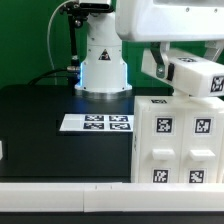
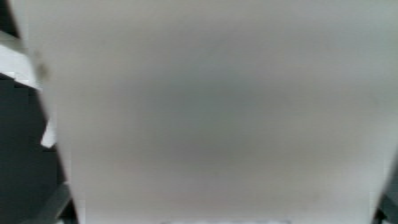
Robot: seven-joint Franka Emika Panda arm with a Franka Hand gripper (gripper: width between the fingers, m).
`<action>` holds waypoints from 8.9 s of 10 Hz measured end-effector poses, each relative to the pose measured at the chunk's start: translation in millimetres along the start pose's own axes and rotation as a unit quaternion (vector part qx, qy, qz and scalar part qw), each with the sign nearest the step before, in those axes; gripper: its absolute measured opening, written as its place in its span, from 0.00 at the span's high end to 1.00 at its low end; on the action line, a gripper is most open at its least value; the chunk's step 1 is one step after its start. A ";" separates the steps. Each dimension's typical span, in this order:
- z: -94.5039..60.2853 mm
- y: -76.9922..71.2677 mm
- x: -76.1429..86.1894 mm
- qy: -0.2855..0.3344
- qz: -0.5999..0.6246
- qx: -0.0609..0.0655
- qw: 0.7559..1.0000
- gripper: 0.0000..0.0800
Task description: Assemble cabinet
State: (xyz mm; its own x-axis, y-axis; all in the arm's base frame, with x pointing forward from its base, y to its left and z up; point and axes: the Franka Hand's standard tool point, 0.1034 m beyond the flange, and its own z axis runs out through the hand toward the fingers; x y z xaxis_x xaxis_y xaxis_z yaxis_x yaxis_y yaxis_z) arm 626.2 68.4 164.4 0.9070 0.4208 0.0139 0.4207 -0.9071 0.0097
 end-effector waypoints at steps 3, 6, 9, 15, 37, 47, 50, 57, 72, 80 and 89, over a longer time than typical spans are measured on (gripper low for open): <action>10.0 4.4 -0.1 0.003 0.004 -0.003 1.000 0.32; 12.5 5.3 2.5 0.009 0.006 -0.006 1.000 0.32; 12.5 5.3 2.5 0.009 0.017 -0.006 1.000 0.32; 15.2 -1.5 1.3 0.045 0.268 -0.002 0.962 0.32; -24.9 -9.5 3.0 0.020 0.682 0.055 0.729 0.00; -28.9 -23.7 14.8 0.053 0.212 0.039 0.975 0.00; -30.3 -19.4 19.1 0.049 -0.031 0.022 0.998 0.00; -21.3 -16.8 18.6 0.022 -0.308 -0.022 0.951 0.00; 4.5 -12.9 11.5 0.004 -0.213 -0.038 0.976 0.31; 5.1 -5.8 13.6 0.016 0.246 -0.007 0.969 0.30; 7.3 0.0 14.6 0.026 0.646 0.054 0.761 0.30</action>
Offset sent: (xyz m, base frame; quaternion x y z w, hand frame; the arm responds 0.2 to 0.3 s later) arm 0.0059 0.0013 -0.0117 -0.0063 0.0137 0.0022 0.9999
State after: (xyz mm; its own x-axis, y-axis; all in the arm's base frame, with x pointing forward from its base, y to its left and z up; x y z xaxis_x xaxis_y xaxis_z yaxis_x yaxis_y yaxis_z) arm 639.6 74.5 157.4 0.5652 -0.8248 -0.0186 -0.8196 -0.5588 -0.1267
